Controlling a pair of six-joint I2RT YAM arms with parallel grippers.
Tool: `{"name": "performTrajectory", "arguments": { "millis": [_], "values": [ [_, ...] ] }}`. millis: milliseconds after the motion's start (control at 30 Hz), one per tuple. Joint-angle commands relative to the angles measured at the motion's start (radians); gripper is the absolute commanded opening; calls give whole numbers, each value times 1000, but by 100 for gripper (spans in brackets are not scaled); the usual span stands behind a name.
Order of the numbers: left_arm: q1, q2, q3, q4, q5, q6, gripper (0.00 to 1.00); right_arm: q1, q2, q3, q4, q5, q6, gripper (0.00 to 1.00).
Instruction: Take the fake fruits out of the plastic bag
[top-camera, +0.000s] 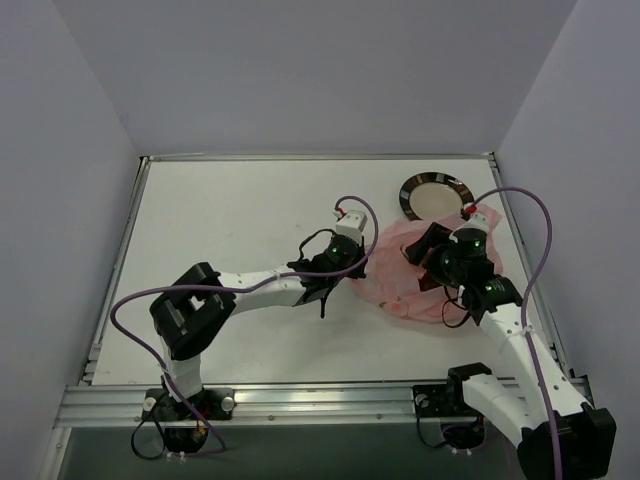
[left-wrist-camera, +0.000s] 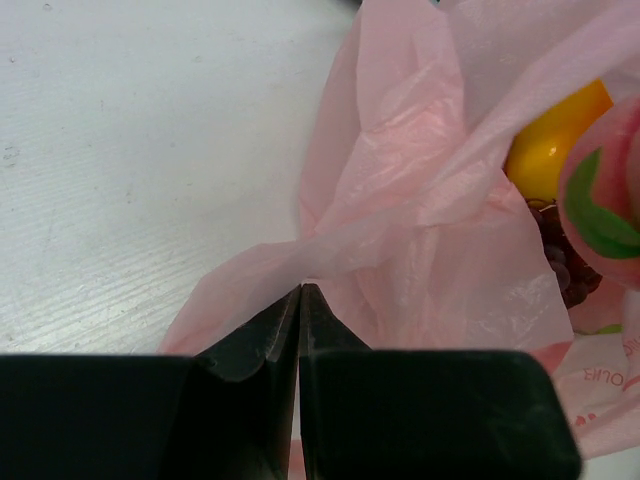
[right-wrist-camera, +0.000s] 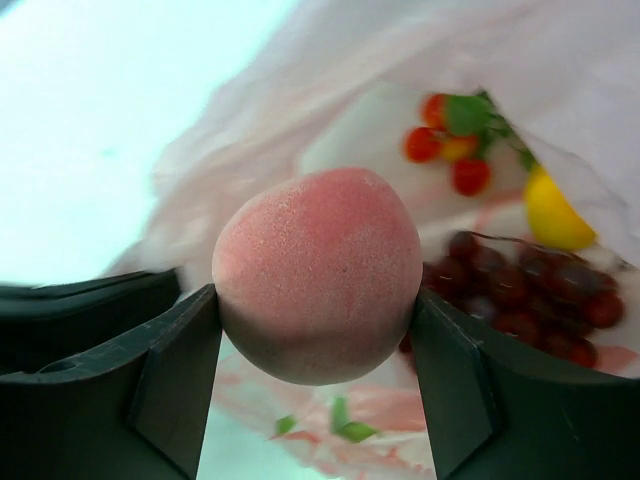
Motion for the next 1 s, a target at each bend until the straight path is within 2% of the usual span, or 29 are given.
{"name": "performTrajectory", "arguments": {
  "millis": [0,133,300,433,567,667,800,967],
  "values": [
    [9,-38,14,9,1,-13,2,25,-37,97,5,-245,-3,29],
    [4,-38,-2,32,-2,-15,2,33,-81,165,8,-328,41,25],
    [-2,-25,9,39,7,-10,2,33,33,295,92,-327,63,21],
    [-11,1,14,56,26,-10,2,28,248,407,213,-142,31,21],
    [-21,25,21,67,49,-15,2,19,481,492,289,112,3,20],
    [-27,36,12,79,56,-18,2,-12,629,486,379,151,20,19],
    [-27,50,3,90,64,-20,2,-122,802,499,505,100,48,16],
    [-27,67,9,104,70,-9,2,-142,911,588,510,162,-17,16]
  ]
}}
